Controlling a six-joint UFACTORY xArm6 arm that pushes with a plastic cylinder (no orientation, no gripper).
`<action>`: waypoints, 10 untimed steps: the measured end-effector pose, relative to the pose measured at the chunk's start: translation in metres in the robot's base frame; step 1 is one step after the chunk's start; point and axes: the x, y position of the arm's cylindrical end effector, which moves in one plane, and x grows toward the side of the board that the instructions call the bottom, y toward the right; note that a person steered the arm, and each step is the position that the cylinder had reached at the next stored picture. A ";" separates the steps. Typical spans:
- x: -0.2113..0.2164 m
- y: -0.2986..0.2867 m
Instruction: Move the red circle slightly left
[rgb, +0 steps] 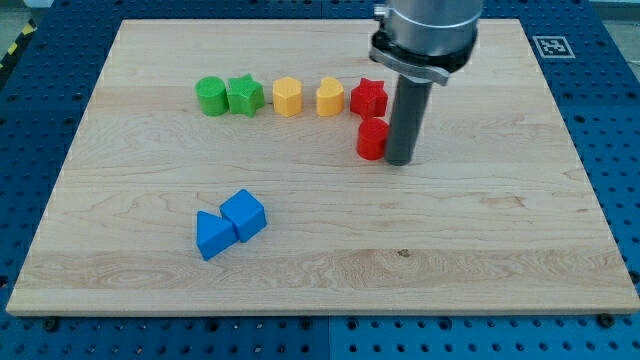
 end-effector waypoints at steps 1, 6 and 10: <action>-0.002 -0.002; -0.019 0.009; -0.019 -0.058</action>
